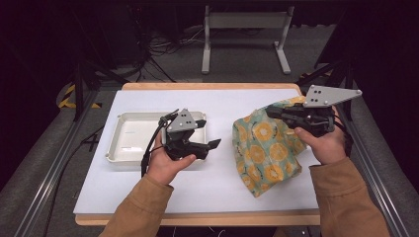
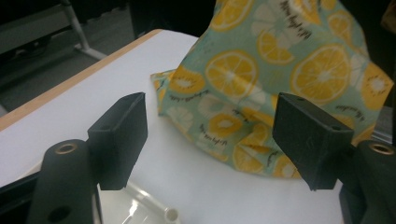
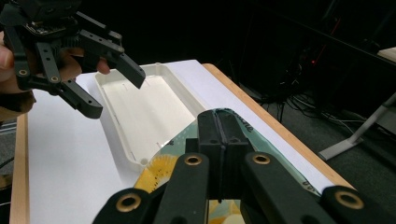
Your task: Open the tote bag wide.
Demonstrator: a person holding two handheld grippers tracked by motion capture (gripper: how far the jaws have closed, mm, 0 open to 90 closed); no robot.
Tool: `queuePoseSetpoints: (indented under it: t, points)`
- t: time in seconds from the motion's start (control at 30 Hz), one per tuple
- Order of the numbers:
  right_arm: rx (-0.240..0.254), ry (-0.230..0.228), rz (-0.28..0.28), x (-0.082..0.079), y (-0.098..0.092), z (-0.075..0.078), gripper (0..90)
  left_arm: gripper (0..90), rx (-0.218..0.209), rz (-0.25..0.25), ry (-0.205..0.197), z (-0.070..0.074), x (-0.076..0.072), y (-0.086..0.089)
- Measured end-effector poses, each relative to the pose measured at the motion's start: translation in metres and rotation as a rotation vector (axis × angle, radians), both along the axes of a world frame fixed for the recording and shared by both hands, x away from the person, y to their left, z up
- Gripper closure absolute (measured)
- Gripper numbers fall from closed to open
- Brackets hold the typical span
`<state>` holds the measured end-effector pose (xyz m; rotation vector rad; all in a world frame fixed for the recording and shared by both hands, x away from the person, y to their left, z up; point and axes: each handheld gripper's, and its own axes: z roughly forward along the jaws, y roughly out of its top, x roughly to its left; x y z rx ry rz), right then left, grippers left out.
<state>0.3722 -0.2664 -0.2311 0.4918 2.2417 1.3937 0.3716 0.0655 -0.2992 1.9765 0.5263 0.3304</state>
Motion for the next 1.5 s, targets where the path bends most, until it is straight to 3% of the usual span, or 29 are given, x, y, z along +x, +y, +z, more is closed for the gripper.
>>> queuePoseSetpoints:
  t: [0.1,0.27,0.6,0.73,0.93,1.03,1.27,1.33,1.5]
  points:
    - [-0.005,0.002,0.010,0.001,0.004,-0.001,90.0,27.8,-0.025,-0.025,0.002,0.002,0.003,-0.006]
    - [-0.016,0.004,0.027,0.002,0.011,-0.003,90.0,28.3,-0.017,-0.036,-0.022,0.007,0.008,-0.022]
    - [-0.016,0.017,0.044,0.004,0.017,-0.008,90.0,27.0,-0.042,-0.100,-0.036,0.013,0.013,-0.053]
    - [-0.016,0.020,0.049,0.004,0.018,-0.009,90.0,30.8,-0.060,-0.119,-0.027,0.012,0.016,-0.062]
    - [-0.017,0.028,0.061,0.005,0.020,-0.012,90.0,32.2,-0.066,-0.139,-0.050,0.009,0.021,-0.074]
    - [-0.018,0.033,0.068,0.005,0.021,-0.014,89.8,39.5,-0.064,-0.148,-0.052,0.007,0.021,-0.078]
    - [-0.021,0.041,0.065,0.005,0.020,-0.017,89.2,79.0,-0.013,-0.164,-0.061,0.006,0.020,-0.080]
    - [-0.020,0.045,0.063,0.005,0.019,-0.018,88.6,86.5,-0.008,-0.162,-0.066,0.005,0.019,-0.080]
    - [-0.007,0.047,0.052,0.002,0.013,-0.019,83.5,89.9,0.001,-0.157,-0.068,0.003,0.018,-0.082]
